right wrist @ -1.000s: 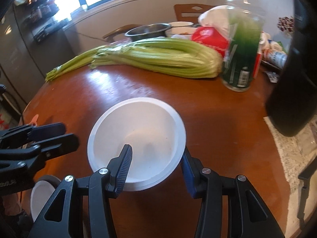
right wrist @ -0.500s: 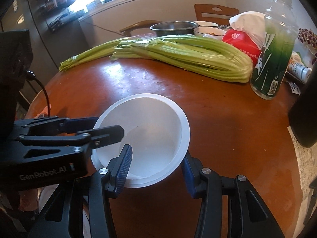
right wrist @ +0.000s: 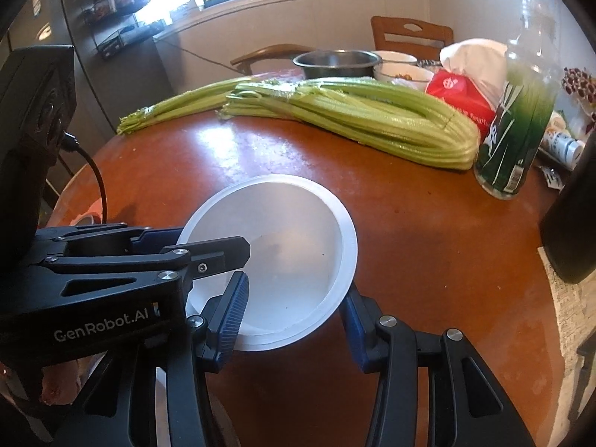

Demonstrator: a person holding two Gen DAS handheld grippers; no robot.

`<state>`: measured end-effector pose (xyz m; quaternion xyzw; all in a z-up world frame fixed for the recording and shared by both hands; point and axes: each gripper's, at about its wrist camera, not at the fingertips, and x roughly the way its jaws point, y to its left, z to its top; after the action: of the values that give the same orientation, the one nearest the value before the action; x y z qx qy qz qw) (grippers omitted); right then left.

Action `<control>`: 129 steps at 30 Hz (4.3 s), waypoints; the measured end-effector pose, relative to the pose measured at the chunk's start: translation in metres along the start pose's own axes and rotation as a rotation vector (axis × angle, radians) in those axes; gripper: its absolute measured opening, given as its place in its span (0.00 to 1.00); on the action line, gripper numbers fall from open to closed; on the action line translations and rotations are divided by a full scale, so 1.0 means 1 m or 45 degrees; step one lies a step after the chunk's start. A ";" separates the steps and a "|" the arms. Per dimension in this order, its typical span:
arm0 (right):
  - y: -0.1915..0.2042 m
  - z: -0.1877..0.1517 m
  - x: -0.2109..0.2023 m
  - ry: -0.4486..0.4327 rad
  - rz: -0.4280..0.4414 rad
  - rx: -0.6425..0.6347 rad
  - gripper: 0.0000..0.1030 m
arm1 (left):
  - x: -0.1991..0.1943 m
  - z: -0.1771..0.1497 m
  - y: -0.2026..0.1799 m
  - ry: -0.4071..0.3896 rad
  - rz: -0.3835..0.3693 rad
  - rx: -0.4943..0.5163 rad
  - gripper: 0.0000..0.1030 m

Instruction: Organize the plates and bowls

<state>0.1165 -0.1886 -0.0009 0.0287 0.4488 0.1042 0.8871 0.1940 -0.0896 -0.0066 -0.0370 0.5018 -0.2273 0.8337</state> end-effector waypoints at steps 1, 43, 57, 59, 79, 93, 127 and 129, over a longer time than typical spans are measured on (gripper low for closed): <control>0.001 0.000 -0.002 -0.006 0.002 -0.002 0.48 | -0.003 0.000 0.000 -0.007 0.001 0.000 0.33; 0.073 -0.032 -0.105 -0.212 0.061 -0.143 0.48 | -0.126 -0.061 -0.010 -0.221 0.045 0.032 0.33; 0.081 -0.058 -0.119 -0.201 0.083 -0.149 0.49 | -0.135 -0.088 -0.017 -0.214 0.066 0.042 0.33; 0.080 -0.062 -0.119 -0.193 0.087 -0.148 0.49 | -0.135 -0.092 -0.018 -0.209 0.062 0.045 0.33; 0.080 -0.093 -0.108 -0.109 0.104 -0.128 0.49 | -0.111 -0.120 -0.020 -0.120 0.109 0.045 0.33; 0.081 -0.099 -0.098 -0.070 0.091 -0.139 0.49 | -0.099 -0.127 -0.017 -0.086 0.143 0.041 0.33; 0.088 -0.104 -0.082 -0.008 0.034 -0.189 0.49 | -0.088 -0.128 -0.008 -0.047 0.167 0.027 0.33; 0.087 -0.104 -0.080 -0.002 0.031 -0.185 0.49 | -0.088 -0.128 -0.008 -0.044 0.168 0.027 0.33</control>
<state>-0.0268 -0.1252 0.0129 -0.0302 0.4391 0.1472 0.8858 0.0472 -0.0394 0.0045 0.0008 0.4862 -0.1766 0.8558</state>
